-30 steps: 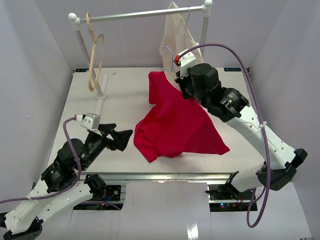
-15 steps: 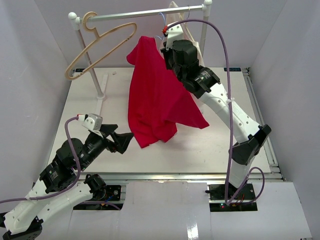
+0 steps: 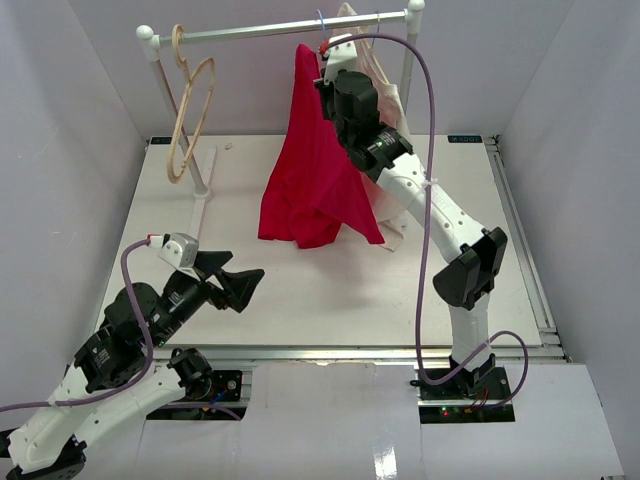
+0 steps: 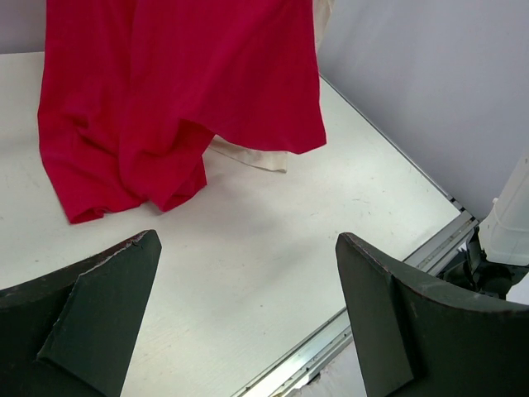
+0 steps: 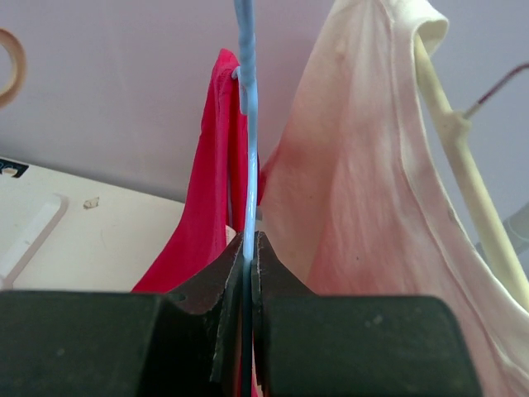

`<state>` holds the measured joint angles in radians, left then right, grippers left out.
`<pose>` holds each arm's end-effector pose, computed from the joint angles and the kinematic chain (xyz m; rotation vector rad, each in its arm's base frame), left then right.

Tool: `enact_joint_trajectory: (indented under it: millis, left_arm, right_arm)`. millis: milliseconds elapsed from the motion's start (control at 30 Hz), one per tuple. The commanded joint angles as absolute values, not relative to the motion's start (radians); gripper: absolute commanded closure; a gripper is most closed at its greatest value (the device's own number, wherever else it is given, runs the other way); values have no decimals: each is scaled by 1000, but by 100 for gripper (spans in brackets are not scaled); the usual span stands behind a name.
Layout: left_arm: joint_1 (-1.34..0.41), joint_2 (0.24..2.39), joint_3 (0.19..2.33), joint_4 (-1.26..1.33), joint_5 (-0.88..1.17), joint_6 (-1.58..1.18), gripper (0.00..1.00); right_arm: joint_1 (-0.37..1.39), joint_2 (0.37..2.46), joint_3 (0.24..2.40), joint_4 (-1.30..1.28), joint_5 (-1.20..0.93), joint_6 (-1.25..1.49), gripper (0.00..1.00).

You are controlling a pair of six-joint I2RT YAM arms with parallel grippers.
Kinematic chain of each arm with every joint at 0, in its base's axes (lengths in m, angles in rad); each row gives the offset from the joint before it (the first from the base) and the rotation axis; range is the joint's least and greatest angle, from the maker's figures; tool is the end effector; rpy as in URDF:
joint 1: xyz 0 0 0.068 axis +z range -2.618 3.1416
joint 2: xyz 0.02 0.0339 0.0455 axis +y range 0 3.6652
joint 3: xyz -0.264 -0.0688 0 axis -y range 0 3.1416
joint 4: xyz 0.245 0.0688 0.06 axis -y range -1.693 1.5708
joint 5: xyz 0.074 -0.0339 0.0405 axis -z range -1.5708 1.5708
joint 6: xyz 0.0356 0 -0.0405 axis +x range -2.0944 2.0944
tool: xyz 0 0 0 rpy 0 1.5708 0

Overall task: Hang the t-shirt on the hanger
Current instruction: Place the hanger at the clothesline.

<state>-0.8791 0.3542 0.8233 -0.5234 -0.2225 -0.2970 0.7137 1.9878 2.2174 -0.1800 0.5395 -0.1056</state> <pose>0.0522 -0.0507 0.3634 0.3088 1.6442 -0.7195 0.3569 0.2849 0.4742 -0.1934 1.5164 0.0746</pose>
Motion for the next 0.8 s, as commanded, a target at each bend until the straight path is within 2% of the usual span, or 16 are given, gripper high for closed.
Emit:
enact_joint_trajectory:
  millis: [0,300,367,433,500,533,633,767]
  left_arm:
    - [-877,349,798,-530,-209,-291,2]
    - [-877,361,762,-513,-197,-283,2]
    - [-877,360,754,-506,-201,-281,2]
    - [-877,364,752,-502,-199,-281,2]
    - [-877,375,759,-502,-191,-288,2]
    - [-877,376,761,-502,-190,-291,2]
    - [-879,384,774,-488,-170,-307,2]
    - [-877,404,784,-435,-131,-333,2]
  right_arm:
    - [707,2014,2307,-17,545,-143,92]
    - [705,2000,2171,68,595,-203,92]
    - [704,1981,2143,73,589,-204,88]
    - [704,1969,2129,71,586,-209,81]
    - [704,1951,2118,58,575,-213,65]
    - [704,1944,2112,57,574,-214,64]
    - [704,1895,2090,19,553,-191,46]
    - [705,1835,2089,-60,518,-185,27]
